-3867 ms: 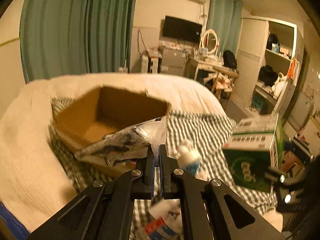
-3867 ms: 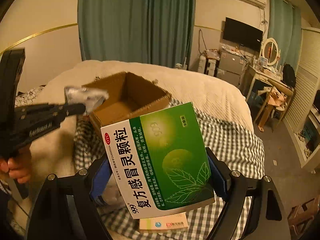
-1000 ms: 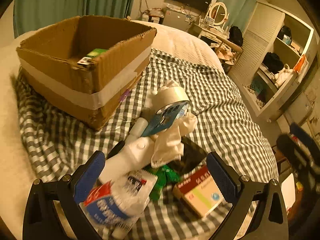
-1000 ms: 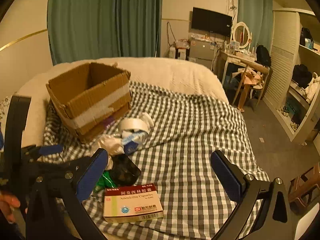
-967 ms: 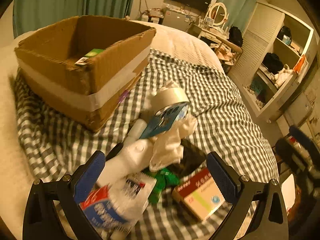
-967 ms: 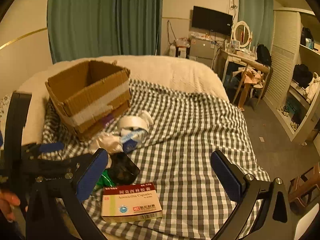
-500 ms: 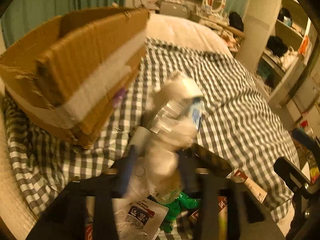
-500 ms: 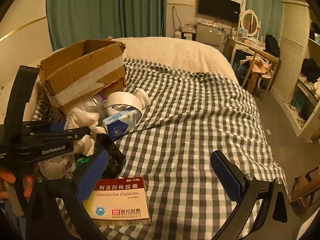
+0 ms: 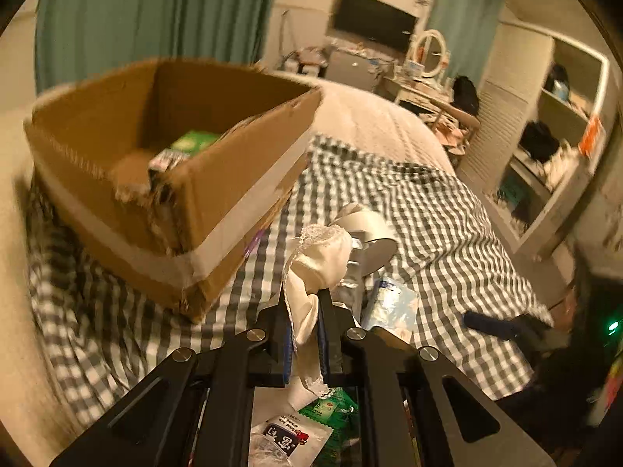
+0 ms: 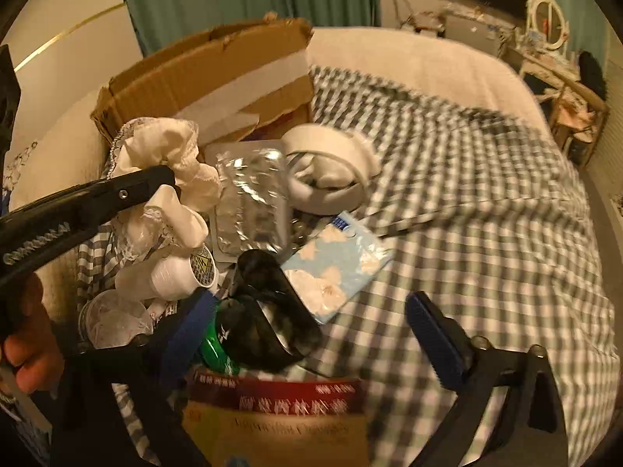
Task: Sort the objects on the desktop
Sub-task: 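Grasp the black item with the right tool while the left tool grasps the white cloth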
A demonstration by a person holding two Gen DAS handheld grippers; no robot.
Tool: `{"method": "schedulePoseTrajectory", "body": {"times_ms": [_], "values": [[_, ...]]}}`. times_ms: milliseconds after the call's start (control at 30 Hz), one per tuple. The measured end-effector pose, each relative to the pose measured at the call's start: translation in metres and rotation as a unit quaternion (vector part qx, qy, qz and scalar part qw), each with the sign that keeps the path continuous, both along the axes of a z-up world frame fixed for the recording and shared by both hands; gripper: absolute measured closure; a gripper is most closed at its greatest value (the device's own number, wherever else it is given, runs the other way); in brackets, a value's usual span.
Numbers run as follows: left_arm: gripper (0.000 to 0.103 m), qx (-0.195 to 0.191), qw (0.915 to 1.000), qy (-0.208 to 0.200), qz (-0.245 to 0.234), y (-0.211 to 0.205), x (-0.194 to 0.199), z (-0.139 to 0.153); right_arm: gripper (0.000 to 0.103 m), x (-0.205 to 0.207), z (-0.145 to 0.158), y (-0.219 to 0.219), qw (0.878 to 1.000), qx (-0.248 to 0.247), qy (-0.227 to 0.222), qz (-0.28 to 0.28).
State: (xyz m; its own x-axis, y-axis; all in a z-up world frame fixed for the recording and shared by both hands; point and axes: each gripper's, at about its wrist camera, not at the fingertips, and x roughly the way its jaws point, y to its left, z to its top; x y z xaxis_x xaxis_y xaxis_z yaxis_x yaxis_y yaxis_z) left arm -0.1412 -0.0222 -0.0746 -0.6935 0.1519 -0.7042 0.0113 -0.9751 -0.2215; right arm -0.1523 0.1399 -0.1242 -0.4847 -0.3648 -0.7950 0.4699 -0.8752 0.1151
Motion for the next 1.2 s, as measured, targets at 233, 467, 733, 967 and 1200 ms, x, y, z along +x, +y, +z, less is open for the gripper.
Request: {"method": "schedulePoseTrajectory", "body": {"times_ms": [233, 467, 733, 967, 1200], "values": [[0.093, 0.023, 0.9995, -0.021, 0.009, -0.006, -0.011, -0.011, 0.059, -0.008, -0.017, -0.018, 0.998, -0.012, -0.047, 0.028], [0.093, -0.007, 0.9999, -0.007, -0.011, 0.006, -0.006, -0.007, 0.073, 0.003, -0.008, -0.024, 0.999, 0.02, -0.039, 0.022], [0.093, -0.003, 0.9999, -0.017, 0.003, -0.005, -0.001, -0.008, 0.075, 0.016, -0.003, -0.023, 0.998, 0.047, -0.037, 0.01], [0.093, -0.014, 0.9998, -0.013, 0.006, -0.001, 0.002, -0.007, 0.072, 0.01, -0.022, -0.029, 0.996, 0.072, -0.054, -0.016], [0.093, -0.015, 0.9996, -0.019, 0.014, -0.005, -0.001, -0.01, 0.072, 0.002, -0.025, -0.035, 0.994, 0.084, -0.059, -0.028]]}}
